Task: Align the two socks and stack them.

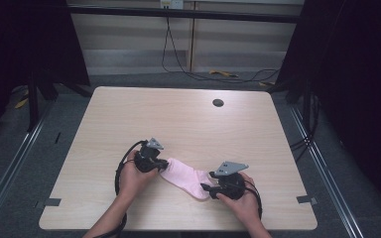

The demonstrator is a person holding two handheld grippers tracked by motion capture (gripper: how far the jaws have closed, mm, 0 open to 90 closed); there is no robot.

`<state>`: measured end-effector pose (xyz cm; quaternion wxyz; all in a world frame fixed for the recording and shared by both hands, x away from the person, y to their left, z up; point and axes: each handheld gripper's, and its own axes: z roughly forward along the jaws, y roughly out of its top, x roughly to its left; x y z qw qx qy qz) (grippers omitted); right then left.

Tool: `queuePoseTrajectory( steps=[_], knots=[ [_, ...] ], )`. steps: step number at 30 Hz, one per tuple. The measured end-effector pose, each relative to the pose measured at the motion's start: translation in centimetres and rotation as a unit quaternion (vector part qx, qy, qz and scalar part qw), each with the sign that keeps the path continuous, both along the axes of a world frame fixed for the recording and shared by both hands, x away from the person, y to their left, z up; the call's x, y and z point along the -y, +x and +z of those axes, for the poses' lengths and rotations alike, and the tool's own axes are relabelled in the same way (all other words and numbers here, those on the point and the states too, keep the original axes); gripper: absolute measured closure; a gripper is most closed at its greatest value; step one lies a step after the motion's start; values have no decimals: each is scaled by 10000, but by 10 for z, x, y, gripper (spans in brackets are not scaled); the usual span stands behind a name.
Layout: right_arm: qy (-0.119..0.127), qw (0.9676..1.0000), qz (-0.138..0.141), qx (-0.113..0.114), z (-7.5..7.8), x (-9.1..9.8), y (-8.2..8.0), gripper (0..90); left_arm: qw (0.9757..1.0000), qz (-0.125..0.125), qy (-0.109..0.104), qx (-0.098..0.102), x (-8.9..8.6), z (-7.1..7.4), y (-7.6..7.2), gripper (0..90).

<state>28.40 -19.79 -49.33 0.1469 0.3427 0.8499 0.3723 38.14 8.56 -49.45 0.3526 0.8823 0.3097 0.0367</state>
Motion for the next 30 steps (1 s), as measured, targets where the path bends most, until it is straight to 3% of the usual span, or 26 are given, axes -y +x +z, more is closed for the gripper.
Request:
queuePoseTrajectory(
  steps=[6,7,9,14,19,30],
  knots=[
    [-29,10000,-17,-19,-1,4,-1,417,10000,62,-54,8,0,0,2,855],
    [-17,10000,-21,-25,-2,5,-1,429,10000,56,11,13,-1,1,3,855],
    [19,10000,21,30,0,5,-3,547,10000,80,-40,5,-1,2,5,856],
    [94,9999,74,70,4,2,-5,736,10000,77,-11,5,0,5,6,856],
    [78,9999,126,-32,1,2,-4,826,10000,79,1,12,-2,7,8,857],
    [174,9997,124,-144,-2,3,-5,870,9999,119,-33,-25,-3,10,9,859]
  ],
)
